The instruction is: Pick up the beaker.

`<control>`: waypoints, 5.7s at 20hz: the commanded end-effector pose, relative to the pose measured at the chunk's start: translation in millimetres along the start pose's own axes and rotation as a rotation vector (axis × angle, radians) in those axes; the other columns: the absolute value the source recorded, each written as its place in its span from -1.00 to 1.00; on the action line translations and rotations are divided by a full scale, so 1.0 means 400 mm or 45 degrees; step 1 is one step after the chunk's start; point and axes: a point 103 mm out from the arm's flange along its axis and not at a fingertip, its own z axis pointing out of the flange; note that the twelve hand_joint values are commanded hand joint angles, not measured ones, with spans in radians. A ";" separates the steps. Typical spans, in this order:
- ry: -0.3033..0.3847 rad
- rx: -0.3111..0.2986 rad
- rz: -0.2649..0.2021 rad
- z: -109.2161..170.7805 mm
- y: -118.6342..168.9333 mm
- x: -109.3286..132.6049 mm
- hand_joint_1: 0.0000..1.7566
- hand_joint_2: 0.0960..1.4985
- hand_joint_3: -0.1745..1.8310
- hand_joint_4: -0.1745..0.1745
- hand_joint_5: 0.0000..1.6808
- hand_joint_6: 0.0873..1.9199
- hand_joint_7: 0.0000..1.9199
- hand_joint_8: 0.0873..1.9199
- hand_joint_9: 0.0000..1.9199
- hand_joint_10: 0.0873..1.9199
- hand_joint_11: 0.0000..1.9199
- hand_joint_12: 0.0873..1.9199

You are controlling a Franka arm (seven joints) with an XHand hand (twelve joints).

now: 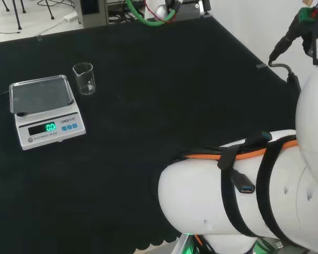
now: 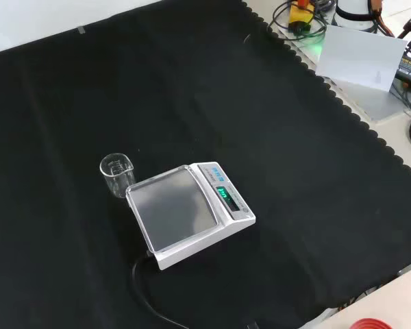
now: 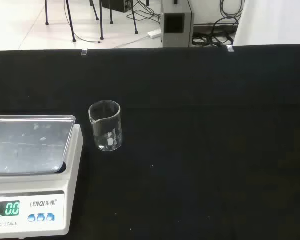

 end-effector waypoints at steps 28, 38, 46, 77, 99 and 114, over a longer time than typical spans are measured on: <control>0.014 0.171 0.040 0.114 0.391 -0.130 -0.31 -0.08 -0.73 -0.10 -0.77 -1.00 -0.83 -0.33 -0.62 -0.19 -0.91 0.56; 0.063 0.139 -0.043 0.228 0.566 -0.030 -0.32 -0.08 -0.74 0.03 -0.94 -1.00 -1.00 -0.42 -0.77 -0.15 -1.00 0.51; 0.011 0.151 -0.146 0.293 0.663 0.121 -0.32 -0.09 -0.75 0.06 -0.97 -1.00 -1.00 -0.45 -0.79 -0.15 -1.00 0.49; -0.104 0.451 -0.293 0.762 0.855 0.316 -0.34 -0.10 -0.77 0.16 -1.00 -1.00 -1.00 -0.58 -0.86 -0.14 -1.00 0.44; -0.185 0.523 -0.254 0.857 0.918 0.279 -0.35 -0.11 -0.78 0.21 -1.00 -1.00 -1.00 -0.63 -0.90 -0.14 -1.00 0.41; -0.213 0.522 -0.207 0.903 0.915 0.249 -0.31 -0.09 -0.78 0.25 -0.95 -1.00 -1.00 -0.53 -0.87 -0.12 -1.00 0.44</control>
